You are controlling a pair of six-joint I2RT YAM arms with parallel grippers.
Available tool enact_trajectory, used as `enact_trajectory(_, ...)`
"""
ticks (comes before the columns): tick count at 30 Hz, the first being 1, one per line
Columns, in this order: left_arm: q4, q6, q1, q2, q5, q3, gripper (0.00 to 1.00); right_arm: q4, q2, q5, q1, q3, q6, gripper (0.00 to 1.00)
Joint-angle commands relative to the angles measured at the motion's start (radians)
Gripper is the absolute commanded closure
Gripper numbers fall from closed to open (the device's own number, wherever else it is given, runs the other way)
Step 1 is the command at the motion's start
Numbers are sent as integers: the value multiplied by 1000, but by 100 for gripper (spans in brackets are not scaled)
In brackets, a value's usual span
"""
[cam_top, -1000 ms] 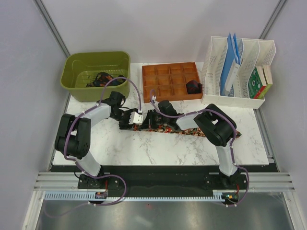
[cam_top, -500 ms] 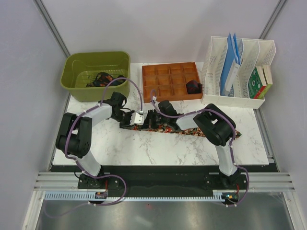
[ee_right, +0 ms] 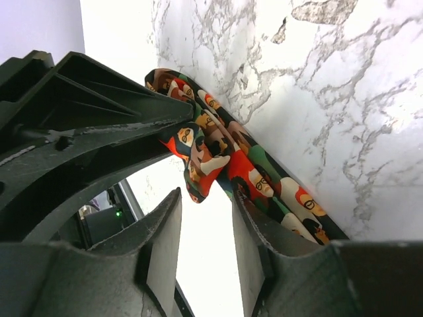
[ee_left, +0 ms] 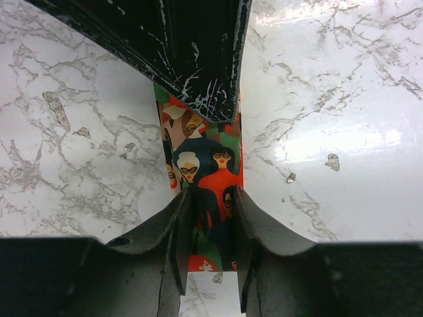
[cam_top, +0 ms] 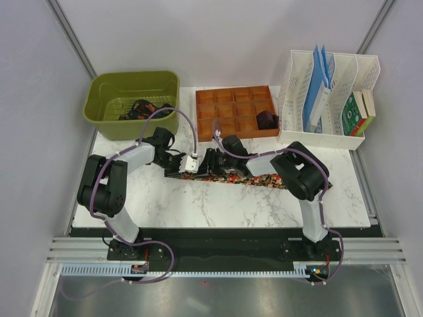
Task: Roll the ties
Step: Roll the tie at the center of the board.
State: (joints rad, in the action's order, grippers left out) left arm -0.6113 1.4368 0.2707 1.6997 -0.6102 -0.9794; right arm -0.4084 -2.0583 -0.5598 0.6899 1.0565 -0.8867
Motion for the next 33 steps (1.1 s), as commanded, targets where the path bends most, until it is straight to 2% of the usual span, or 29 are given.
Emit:
enact_trajectory(1,-1,5,4,14,-3,-5,64,0,27,9,5,39,0,56)
enact_trajectory(19,-1,-13,4,32,-3,-25,64,34,-60,20,17,100,40,62)
enact_trajectory(22,-2,-13,4,31,-6,-22,64,68,-71,38,16,109,60,66)
enact_trajectory(26,-5,-38,2,6,-2,-21,62,109,-76,61,19,111,78,76)
enact_trajectory(29,-21,-116,-19,-27,-14,-50,56,146,-79,80,19,112,100,84)
enact_trajectory(33,-82,-290,-89,-101,-121,-105,39,171,-77,95,17,112,111,87)
